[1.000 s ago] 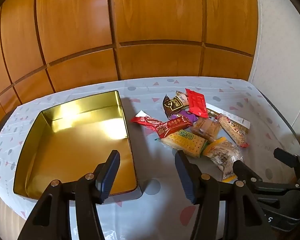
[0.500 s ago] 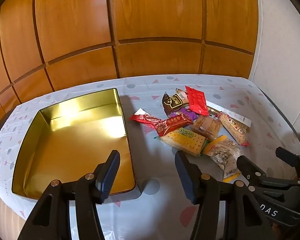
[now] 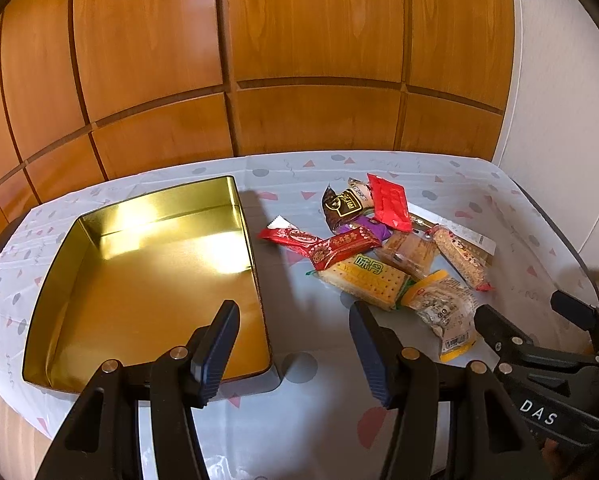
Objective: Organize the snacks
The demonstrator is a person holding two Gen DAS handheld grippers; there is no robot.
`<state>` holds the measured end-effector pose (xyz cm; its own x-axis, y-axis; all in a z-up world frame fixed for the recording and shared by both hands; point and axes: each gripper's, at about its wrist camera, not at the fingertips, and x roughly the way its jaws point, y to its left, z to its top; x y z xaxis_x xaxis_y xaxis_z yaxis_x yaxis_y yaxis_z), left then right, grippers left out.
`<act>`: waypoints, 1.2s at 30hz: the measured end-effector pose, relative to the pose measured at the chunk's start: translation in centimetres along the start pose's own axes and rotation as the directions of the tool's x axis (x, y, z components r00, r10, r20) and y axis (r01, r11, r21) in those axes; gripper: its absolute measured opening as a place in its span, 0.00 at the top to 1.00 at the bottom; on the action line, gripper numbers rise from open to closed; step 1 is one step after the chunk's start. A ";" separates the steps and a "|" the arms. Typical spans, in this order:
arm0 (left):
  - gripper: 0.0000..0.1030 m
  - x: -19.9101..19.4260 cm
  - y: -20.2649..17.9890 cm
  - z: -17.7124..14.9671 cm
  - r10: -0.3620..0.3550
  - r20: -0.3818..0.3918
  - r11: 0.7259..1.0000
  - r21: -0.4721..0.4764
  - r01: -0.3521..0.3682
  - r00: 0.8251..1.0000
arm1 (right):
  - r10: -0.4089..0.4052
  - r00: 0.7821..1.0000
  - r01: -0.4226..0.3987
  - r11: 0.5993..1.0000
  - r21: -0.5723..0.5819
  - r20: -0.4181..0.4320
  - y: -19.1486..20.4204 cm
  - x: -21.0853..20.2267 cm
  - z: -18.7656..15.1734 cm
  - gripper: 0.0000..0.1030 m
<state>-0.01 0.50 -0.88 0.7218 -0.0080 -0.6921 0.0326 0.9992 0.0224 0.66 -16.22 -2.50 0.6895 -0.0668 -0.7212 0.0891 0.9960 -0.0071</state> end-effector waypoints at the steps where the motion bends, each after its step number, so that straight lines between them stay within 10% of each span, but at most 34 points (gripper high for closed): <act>1: 0.44 -0.1 0.1 0.0 -0.002 0.000 1.000 0.000 0.002 1.000 | -0.003 1.000 0.003 1.000 0.000 0.003 0.0 -0.1 0.0 0.00; 36: 0.44 0.3 -0.7 0.0 -0.023 -0.019 0.999 0.027 0.024 1.000 | -0.037 0.999 0.037 0.999 0.008 0.006 -1.6 0.2 0.4 0.00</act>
<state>0.17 -0.22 -1.11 0.7074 -0.0306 -0.7061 0.0687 0.9973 0.0257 0.98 -17.89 -2.34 0.6899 -0.1035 -0.7164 0.1200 0.9924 -0.0279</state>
